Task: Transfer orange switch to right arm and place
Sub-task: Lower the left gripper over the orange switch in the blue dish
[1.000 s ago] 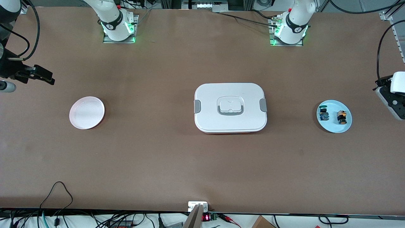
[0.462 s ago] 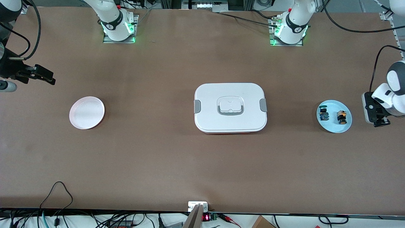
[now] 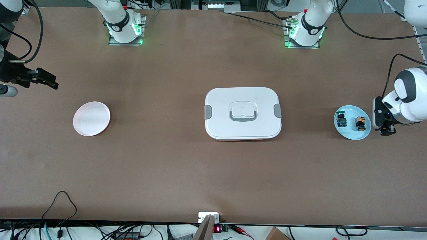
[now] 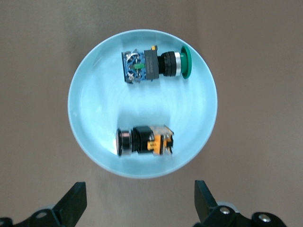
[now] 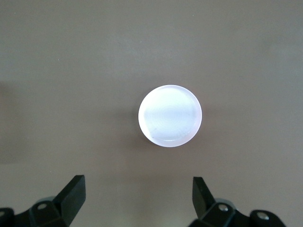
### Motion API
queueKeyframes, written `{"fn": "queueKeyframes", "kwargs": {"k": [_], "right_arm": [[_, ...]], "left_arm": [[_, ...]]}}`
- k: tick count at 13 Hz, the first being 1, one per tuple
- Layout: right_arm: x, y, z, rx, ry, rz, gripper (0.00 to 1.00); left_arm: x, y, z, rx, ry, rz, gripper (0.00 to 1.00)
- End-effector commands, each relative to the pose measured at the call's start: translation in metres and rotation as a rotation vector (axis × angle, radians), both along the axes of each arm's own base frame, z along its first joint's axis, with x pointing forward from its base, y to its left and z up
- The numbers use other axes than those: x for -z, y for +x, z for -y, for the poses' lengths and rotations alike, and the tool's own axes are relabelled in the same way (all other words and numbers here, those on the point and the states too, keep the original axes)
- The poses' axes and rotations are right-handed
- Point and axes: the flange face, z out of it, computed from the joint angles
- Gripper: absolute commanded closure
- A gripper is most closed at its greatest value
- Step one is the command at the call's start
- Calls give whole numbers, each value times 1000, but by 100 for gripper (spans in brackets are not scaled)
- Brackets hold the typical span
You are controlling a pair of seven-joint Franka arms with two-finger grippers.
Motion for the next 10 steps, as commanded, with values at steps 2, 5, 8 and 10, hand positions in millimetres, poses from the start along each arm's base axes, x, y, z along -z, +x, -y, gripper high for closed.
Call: {"fn": "queueKeyframes", "kwargs": {"k": [2,5,8,10], "right_arm": [[-7,-2,2,-9,8,-2,0],[-7,-2,1,-7,8,-2,0],[-6,-1,2,-2,15,3,0],[-7,-2,1,-3,14,-2,0]], "left_arm": [[40,-13,-20,28,-79,47,0],[52,-19,-15,53,-126,89,0],[58,-20,-16,62,-130,90,0],[61,-21,-16,62,-131,89,0]]}}
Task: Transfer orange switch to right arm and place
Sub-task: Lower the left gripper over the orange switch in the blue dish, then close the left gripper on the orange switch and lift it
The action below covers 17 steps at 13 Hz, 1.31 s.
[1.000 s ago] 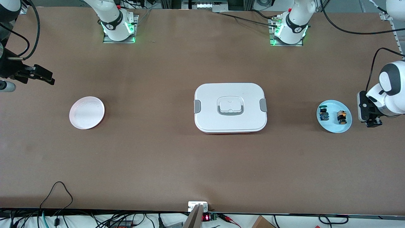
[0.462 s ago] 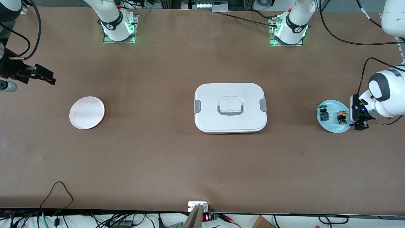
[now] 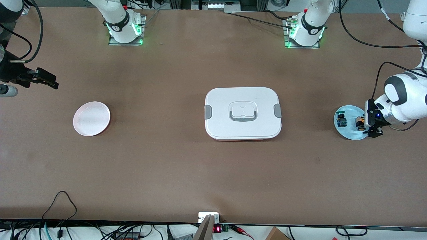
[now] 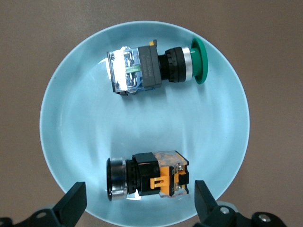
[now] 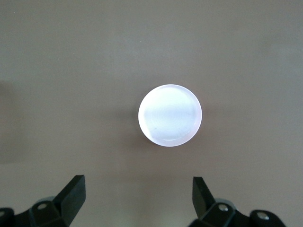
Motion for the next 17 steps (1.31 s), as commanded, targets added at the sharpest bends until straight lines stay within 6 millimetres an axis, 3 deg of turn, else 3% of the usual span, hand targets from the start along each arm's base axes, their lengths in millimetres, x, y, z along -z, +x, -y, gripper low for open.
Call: {"fn": "queueKeyframes", "kwargs": {"k": [1,11,13,14,17], "right_arm": [[-6,-1,1,-5,13,6,0],[-5,0,4,1,11,6,0],[-5,0,4,1,11,6,0],[-5,0,4,1,11,6,0],[-5,0,4,1,13,6,0]], "left_arm": [[5,-4,0,15,-14,26,0],[18,-13,0,15,-20,37,0],[18,-13,0,33,-20,38,5],[18,-13,0,44,-22,38,16],[15,-10,0,58,-30,46,92]]}}
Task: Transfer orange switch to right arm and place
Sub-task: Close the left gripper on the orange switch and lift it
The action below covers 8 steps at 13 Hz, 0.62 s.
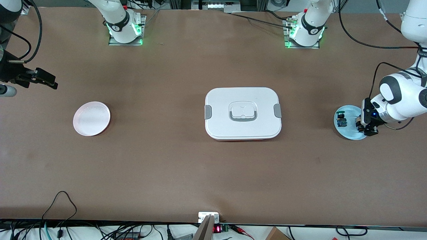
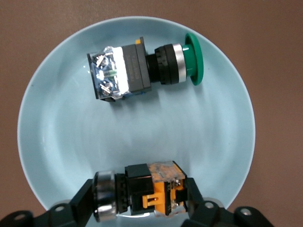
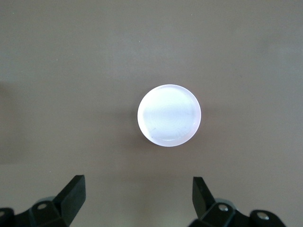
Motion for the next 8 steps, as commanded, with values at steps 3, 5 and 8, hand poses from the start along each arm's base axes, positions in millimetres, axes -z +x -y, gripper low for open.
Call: {"fn": "queueKeyframes", "kwargs": {"k": [3,5,8], "right_arm": [[-4,1,3,0,13,4,0],[-4,1,3,-2,13,4,0],[-1,2,5,3,14,1,0]], "left_arm": [[-7,1,0,16,-32,9,100],[-22,4,-1,-15,-67,-18,100],[-51,21,14,-16,-161,-109,100]]}}
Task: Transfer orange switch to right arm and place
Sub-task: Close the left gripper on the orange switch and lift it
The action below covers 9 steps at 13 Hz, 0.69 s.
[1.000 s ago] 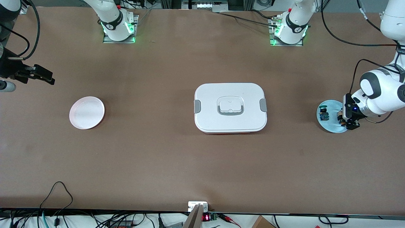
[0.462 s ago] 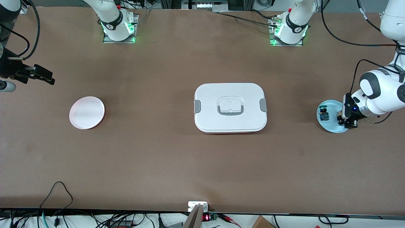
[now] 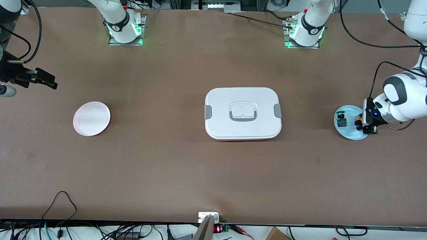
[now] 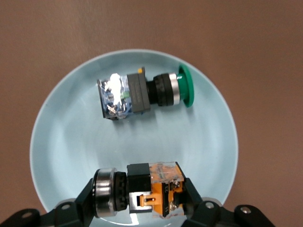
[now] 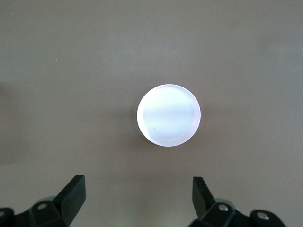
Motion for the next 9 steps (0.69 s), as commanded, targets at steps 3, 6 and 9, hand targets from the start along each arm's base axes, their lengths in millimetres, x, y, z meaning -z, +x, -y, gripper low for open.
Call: {"fn": "queueKeyframes", "kwargs": {"k": [3,6,9], "right_arm": [[12,9,-2,-11,11,-16,0],[28,17,-6,-18,14,-36,0],[36,22,-7,-17,18,-36,0]], "left_arm": [[-89,40,62,-17,-288,-130,100],[-121,53,145,-128,-552,-242,100],[-155,64,258,-242,-784,-371,100]]}}
